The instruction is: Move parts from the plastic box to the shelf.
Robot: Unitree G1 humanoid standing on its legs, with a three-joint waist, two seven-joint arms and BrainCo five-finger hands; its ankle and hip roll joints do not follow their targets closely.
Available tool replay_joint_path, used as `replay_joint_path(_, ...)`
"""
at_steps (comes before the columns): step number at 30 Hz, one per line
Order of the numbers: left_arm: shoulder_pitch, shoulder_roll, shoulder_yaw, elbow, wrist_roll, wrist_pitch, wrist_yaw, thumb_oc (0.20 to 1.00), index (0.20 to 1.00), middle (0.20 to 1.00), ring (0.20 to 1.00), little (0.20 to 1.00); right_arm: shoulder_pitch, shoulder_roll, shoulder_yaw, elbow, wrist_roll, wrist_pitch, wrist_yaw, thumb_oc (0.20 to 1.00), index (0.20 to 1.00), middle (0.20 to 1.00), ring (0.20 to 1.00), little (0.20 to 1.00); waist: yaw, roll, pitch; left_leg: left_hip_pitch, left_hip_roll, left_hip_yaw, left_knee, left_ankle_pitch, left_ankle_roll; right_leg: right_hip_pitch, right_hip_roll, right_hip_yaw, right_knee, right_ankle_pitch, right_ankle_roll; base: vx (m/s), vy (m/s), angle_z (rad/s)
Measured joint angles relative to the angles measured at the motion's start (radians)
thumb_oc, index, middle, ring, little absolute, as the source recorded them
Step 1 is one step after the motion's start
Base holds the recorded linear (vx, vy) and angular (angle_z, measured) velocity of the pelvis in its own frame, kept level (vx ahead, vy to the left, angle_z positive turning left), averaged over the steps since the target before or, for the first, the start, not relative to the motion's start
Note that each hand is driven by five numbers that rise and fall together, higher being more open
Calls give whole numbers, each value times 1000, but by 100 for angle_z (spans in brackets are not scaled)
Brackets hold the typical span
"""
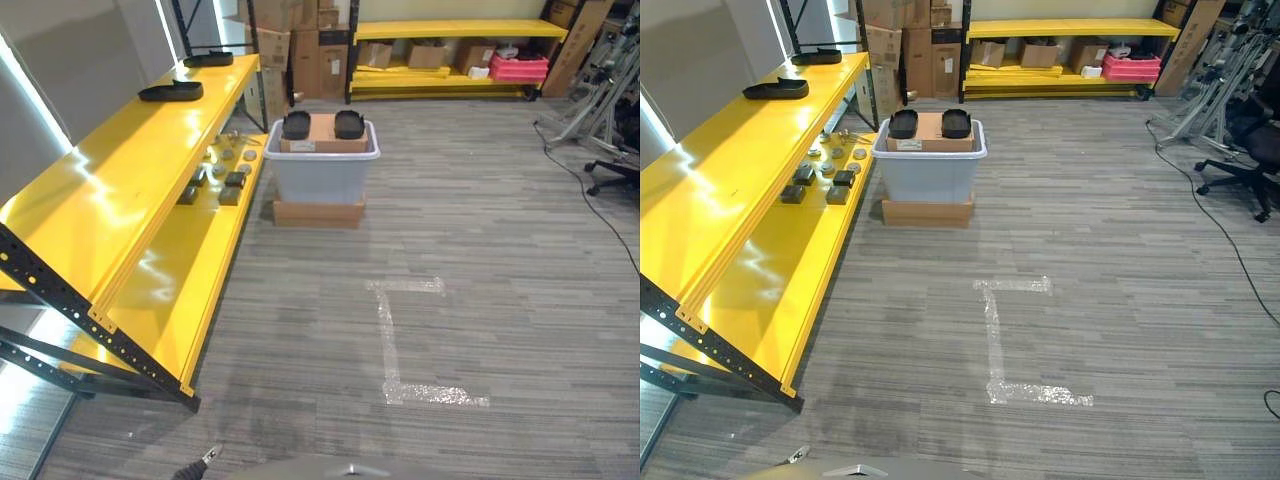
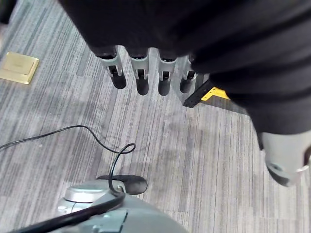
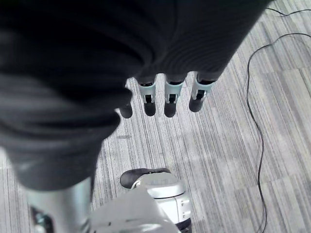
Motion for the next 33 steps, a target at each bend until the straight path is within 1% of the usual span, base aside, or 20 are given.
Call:
replay_joint_path(6,-25,2,1,-9,-36,-20,14,1000,1000,1000,1000,1000,-15,-18,-47,-14,60,-44,-22,1000,1000,1000,1000,1000,0,-1,5,3,-4,4,7,-8,2,-10,-3,14,23,-8,4,72,91,-6)
replay_joint_path(9,-44,3,1,-8,-36,-23,13,1000,1000,1000,1000,1000,-30,-28,-55,-14,63,-56,-23,1000,1000,1000,1000,1000,2,-3,25,3,-8,16,17,-14,11,-46,-10,31,98,-39,7,58,98,-13)
replay_joint_path(10,-54,4,0,-7,-36,-23,9,1000,1000,1000,1000,1000,-39,-30,-55,-16,65,-66,-23,1000,1000,1000,1000,1000,-1,-6,41,1,-11,21,29,-22,25,-63,-19,33,140,-57,11,-1,153,-9)
replay_joint_path(11,-70,9,0,-7,-35,-22,2,1000,1000,1000,1000,1000,-53,-31,-54,-20,67,-76,-22,1000,1000,1000,1000,1000,-3,-17,62,0,-23,27,36,-26,30,-95,-34,37,210,-84,16,17,208,-16)
replay_joint_path(13,-108,12,-13,-8,-35,-16,-7,1000,1000,1000,1000,1000,-84,-41,-53,-22,66,-88,-21,1000,1000,1000,1000,1000,-2,-15,123,-14,-31,27,63,-32,66,-220,-56,28,463,-65,63,58,189,-29)
replay_joint_path(14,-120,15,-9,-6,-34,-14,-9,1000,1000,1000,1000,1000,-101,-41,-54,-21,65,-97,-20,1000,1000,1000,1000,1000,-9,-8,150,-17,-40,27,72,-36,71,-274,-63,29,563,-31,84,102,119,-23)
replay_joint_path(15,-137,21,-9,-5,-34,-13,-13,1000,1000,1000,1000,1000,-107,-40,-54,-20,65,-105,-19,1000,1000,1000,1000,1000,-11,-14,173,-18,-55,26,96,-48,81,-318,-76,34,642,-4,111,154,55,-15)
replay_joint_path(17,-148,30,-9,-5,-29,-12,-16,1000,1000,1000,1000,1000,-117,-46,-56,-35,65,-105,-7,1000,1000,1000,1000,1000,-11,-11,214,-46,-51,20,148,-72,96,-387,-105,32,743,60,111,233,-54,-15)
replay_joint_path(19,-150,38,12,-5,-27,-8,-16,1000,1000,1000,1000,1000,-106,-42,-61,-65,66,-102,6,1000,1000,1000,1000,1000,-25,-15,224,-45,-56,13,137,-79,93,-410,-123,8,666,34,138,269,-154,-10)
replay_joint_path(20,-137,45,37,-4,-17,-1,-24,1000,1000,1000,1000,1000,-94,-31,-65,-79,66,-102,9,1000,1000,1000,1000,1000,-35,-35,230,-50,-71,13,134,-82,88,-403,-140,1,509,26,144,524,-331,-4)
replay_joint_path(21,-134,45,41,1,-13,4,-25,1000,1000,1000,1000,1000,-86,-28,-66,-87,66,-102,9,1000,1000,1000,1000,1000,-35,-44,231,-51,-81,13,133,-82,88,-399,-151,2,426,28,145,551,-332,4)
replay_joint_path(22,-127,42,53,0,-9,5,-26,1000,1000,1000,1000,1000,-60,-25,-77,-88,61,-101,10,1000,1000,1000,1000,1000,-50,-54,233,-51,-85,8,133,-86,68,-395,-160,2,366,32,146,692,-399,28)
replay_joint_path(23,-104,40,95,-22,-8,0,-28,1000,1000,1000,1000,1000,-20,-2,-104,-141,58,-112,12,1000,1000,1000,1000,1000,-54,-75,221,-41,-101,-11,107,-114,33,-371,-173,4,199,38,149,482,-244,45)
replay_joint_path(25,-108,38,92,8,-8,-6,-28,1000,1000,1000,1000,1000,-8,12,-105,-100,43,-98,23,1000,1000,1000,1000,1000,-62,-78,221,-27,-96,-38,111,-101,64,-331,-167,10,66,67,156,444,-235,38)
replay_joint_path(26,-96,35,87,24,-7,-5,-27,1000,1000,1000,1000,1000,-1,14,-102,-86,19,-92,33,1000,1000,1000,1000,1000,-61,-86,221,-17,-88,-32,143,-101,65,-310,-167,37,67,101,139,404,-227,16)
replay_joint_path(28,-74,28,88,34,-8,-5,-26,1000,1000,1000,1000,1000,3,13,-87,-86,18,-85,40,1000,1000,1000,1000,1000,-61,-76,196,-6,-71,-31,149,-108,68,-305,-165,37,146,94,127,368,-198,12)
replay_joint_path(30,-64,25,86,34,-8,-6,-24,1000,1000,1000,1000,1000,-2,13,-71,-95,18,-85,46,1000,1000,1000,1000,1000,-61,-86,160,-1,-49,-46,144,-117,57,-299,-153,35,202,93,128,378,-197,20)
replay_joint_path(31,-57,28,88,34,-9,-6,-23,1000,1000,1000,1000,1000,-9,14,-53,-100,17,-80,45,1000,1000,1000,1000,1000,-62,-89,138,9,-31,-61,148,-130,36,-275,-137,42,223,81,108,450,-225,27)
replay_joint_path(32,-42,30,88,37,-9,-6,-24,1000,1000,1000,1000,1000,-17,3,-23,-104,17,-75,45,1000,1000,1000,1000,1000,-67,-80,111,37,27,-77,166,-157,2,-202,-77,35,179,57,35,412,-211,30)
replay_joint_path(33,-38,28,89,36,-11,-6,-25,1000,1000,1000,1000,1000,-20,-9,-22,-122,16,-79,44,1000,1000,1000,1000,1000,-66,-66,96,45,57,-81,186,-155,-17,-177,-49,16,167,31,4,470,-283,21)
